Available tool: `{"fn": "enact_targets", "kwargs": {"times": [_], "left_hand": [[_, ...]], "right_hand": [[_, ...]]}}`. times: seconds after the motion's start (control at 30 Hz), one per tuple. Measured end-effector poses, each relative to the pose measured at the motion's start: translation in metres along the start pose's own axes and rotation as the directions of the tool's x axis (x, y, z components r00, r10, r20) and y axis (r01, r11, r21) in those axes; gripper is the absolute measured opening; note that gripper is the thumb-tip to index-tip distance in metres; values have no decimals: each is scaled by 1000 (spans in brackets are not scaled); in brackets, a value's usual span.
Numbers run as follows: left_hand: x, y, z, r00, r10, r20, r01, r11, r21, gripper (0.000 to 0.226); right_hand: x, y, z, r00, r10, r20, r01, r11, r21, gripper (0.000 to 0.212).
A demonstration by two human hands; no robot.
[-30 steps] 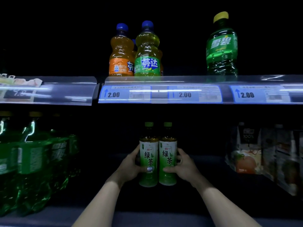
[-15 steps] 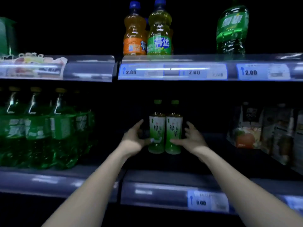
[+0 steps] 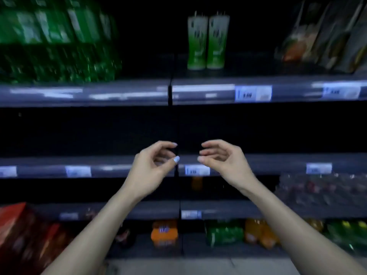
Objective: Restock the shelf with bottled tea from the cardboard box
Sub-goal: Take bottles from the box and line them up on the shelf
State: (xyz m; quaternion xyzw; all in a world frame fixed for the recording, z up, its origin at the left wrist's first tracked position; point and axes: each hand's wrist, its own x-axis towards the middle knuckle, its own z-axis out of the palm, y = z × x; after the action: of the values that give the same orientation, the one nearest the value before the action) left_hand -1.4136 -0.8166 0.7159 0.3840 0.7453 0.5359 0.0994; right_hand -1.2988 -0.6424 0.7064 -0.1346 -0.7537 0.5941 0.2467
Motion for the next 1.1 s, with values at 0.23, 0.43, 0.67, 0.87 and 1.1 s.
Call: {"fn": "enact_targets", "kwargs": {"times": [0.23,0.43,0.67,0.87,1.1], "left_hand": [[-128,-158,79,855,-481,192,482,875,45,23],[-230,-312,138,645,-735,209,716,677,170,25],[-293,-491,203,546,-828,128,755,552,354,47],[-324,-622,256,590,-795,139,660,574,484,71],[-355,-690,294,612,-775,157,577,573,582,71]], "right_hand": [[-106,189,15,842,526,119,-528,849,-12,35],[-207,354,36,657,746,112,-741,666,-87,27],[-302,545,109,502,841,199,-803,540,-252,36],[-370,671,173,528,802,281,-647,594,-479,49],[-392,733,218,483,779,400,-382,599,-704,64]]}}
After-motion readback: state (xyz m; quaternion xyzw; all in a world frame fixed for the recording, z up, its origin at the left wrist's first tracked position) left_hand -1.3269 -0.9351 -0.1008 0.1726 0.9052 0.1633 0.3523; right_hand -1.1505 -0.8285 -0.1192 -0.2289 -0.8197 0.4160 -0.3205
